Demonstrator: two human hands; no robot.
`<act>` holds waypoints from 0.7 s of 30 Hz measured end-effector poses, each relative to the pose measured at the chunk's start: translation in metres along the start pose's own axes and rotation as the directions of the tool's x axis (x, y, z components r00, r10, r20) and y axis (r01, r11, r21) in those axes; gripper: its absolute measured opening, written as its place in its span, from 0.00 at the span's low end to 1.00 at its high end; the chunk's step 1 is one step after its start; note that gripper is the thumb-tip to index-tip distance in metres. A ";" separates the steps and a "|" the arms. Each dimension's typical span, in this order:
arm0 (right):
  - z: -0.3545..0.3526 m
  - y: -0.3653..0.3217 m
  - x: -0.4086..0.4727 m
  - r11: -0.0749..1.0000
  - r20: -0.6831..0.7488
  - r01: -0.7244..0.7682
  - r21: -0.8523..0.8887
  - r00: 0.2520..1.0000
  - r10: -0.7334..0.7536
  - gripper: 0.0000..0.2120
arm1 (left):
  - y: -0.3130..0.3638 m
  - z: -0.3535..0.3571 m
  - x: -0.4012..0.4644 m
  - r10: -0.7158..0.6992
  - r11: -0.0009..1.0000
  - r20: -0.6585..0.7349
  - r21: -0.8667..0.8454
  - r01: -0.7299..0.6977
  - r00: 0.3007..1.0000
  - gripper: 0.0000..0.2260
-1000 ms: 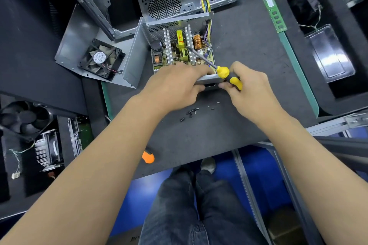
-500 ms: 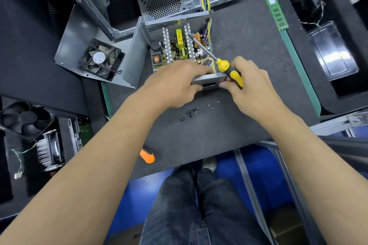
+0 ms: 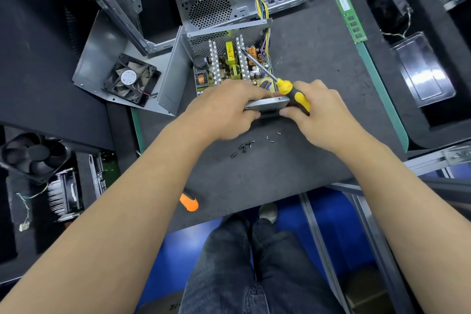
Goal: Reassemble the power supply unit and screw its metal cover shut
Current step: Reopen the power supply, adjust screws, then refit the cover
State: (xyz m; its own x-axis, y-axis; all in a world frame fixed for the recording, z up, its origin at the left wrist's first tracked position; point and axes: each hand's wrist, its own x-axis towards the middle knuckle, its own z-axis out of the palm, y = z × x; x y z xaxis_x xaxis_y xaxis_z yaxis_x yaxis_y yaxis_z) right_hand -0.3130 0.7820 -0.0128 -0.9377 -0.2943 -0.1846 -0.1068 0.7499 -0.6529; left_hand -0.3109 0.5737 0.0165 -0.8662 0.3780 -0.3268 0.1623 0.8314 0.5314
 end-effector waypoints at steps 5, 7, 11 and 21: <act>0.004 -0.001 -0.003 0.995 -0.054 -0.018 0.095 0.998 0.023 0.11 | 0.004 0.002 -0.003 -0.003 0.993 -0.021 0.121 0.005 1.000 0.15; 0.003 -0.002 -0.004 0.992 -0.052 -0.025 0.125 0.998 0.031 0.09 | 0.006 -0.001 -0.003 -0.012 0.996 -0.012 0.093 0.013 1.000 0.15; 0.001 -0.005 -0.008 0.969 -0.078 -0.034 0.243 0.996 0.054 0.06 | 0.012 -0.010 -0.004 -0.019 0.993 -0.018 0.115 0.021 1.000 0.11; -0.020 -0.048 -0.009 0.754 -0.124 0.009 0.656 0.988 0.097 0.05 | 0.026 -0.108 0.004 -0.037 0.985 0.124 -0.165 0.057 0.992 0.17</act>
State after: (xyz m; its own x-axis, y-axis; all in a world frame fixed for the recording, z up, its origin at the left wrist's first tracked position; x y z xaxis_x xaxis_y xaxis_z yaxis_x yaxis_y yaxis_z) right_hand -0.3064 0.7605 0.0344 -0.9774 -0.1446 -0.1543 0.1284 0.1743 -0.9763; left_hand -0.3611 0.5525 0.1139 -0.8061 0.3949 -0.4407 0.0323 0.7731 0.6335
